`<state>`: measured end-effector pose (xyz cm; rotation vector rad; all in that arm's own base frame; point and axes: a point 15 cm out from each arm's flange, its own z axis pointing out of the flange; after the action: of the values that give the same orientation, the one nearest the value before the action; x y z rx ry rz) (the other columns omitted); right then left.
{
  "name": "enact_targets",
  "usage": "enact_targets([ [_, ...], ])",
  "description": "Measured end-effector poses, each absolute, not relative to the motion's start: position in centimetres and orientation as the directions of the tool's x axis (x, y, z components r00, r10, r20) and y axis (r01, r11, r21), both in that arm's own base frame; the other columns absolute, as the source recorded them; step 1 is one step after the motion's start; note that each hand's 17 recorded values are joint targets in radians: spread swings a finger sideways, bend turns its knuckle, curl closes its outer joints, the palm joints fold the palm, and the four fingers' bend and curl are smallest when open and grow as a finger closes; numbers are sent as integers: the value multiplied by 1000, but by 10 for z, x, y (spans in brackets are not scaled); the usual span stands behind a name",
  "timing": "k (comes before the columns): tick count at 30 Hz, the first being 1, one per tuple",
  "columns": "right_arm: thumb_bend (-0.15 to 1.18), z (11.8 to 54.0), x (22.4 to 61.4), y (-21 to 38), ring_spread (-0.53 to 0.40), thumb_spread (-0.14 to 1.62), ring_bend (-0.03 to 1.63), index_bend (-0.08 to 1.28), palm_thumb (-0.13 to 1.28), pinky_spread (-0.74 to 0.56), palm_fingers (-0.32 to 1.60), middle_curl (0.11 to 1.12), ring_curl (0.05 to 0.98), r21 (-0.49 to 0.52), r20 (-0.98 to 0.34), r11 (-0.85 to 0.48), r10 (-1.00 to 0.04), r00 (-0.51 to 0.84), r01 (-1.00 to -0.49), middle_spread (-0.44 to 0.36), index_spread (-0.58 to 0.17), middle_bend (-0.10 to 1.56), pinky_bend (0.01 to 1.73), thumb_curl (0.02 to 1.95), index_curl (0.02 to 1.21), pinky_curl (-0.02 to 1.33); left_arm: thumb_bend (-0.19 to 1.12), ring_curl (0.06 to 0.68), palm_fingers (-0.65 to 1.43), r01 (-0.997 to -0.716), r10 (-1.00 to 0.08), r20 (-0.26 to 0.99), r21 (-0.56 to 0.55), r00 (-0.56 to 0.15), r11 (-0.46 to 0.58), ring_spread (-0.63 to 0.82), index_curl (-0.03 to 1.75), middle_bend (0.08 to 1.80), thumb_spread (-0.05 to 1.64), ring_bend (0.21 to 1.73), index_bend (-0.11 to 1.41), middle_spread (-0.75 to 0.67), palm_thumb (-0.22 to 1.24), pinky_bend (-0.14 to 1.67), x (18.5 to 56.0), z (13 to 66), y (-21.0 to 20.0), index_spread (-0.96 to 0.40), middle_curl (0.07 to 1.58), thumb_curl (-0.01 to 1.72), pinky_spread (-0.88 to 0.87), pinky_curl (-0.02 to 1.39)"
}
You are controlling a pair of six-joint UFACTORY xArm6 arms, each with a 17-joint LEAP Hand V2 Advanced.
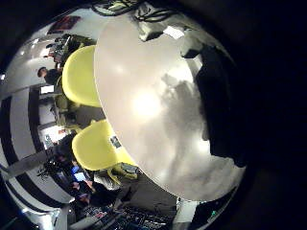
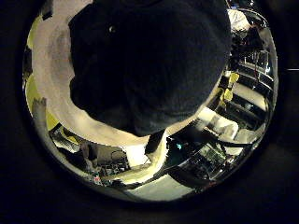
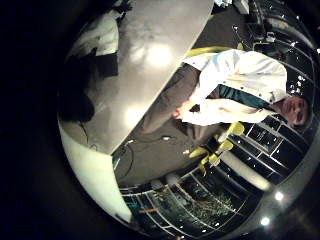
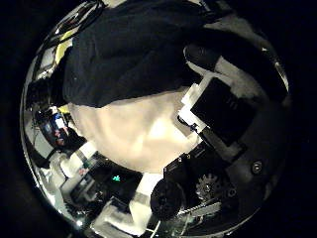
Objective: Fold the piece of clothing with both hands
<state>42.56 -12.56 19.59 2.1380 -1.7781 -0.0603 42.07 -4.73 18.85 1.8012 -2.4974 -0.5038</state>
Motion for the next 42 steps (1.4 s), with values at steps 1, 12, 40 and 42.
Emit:
enact_targets([
  [1, 56, 199, 425, -129, -206, 886, 1432, 1137, 1123, -149, 1089, 780, 650, 291, 195, -139, -960, 201, -947, -129, -274, 1346, 1369, 743, 711, 720, -25, 213, 139, -919, -927, -168, 275, -336, 283, 310, 324, 192, 979, 577, 166, 120, 112, 269, 420, 186, -49, -37, 368, 293, 511, 320],
  [12, 21, 273, 452, -92, -205, 911, 1428, 1134, 1108, -141, 1073, 770, 682, 84, 248, -218, -940, 233, -972, -116, -267, 1370, 1324, 838, 737, 823, -20, 211, 156, -913, -938, -128, 303, -322, 272, 295, 337, 190, 1024, 578, 173, 109, 135, 260, 419, 162, -62, -17, 363, 289, 500, 317],
  [40, -13, 282, 461, 239, -210, 918, 1387, 1127, 1062, -154, 1088, 751, 728, 55, 321, -738, -624, 712, -672, -113, -258, 1367, 1190, 968, 763, 1038, -13, 201, 333, -959, -988, 48, 238, -144, 152, 111, 522, 337, 1130, 523, 379, -70, 288, 176, 376, 245, 42, -131, 474, 311, 444, 235],
  [42, -19, 272, 467, 258, -210, 925, 1386, 1123, 1039, -158, 1080, 752, 732, 59, 320, -753, -608, 727, -656, -114, -255, 1365, 1183, 959, 766, 1050, -13, 202, 334, -963, -991, 51, 234, -122, 130, 106, 544, 340, 1138, 528, 395, -76, 300, 180, 368, 246, 57, -143, 483, 315, 441, 233],
])
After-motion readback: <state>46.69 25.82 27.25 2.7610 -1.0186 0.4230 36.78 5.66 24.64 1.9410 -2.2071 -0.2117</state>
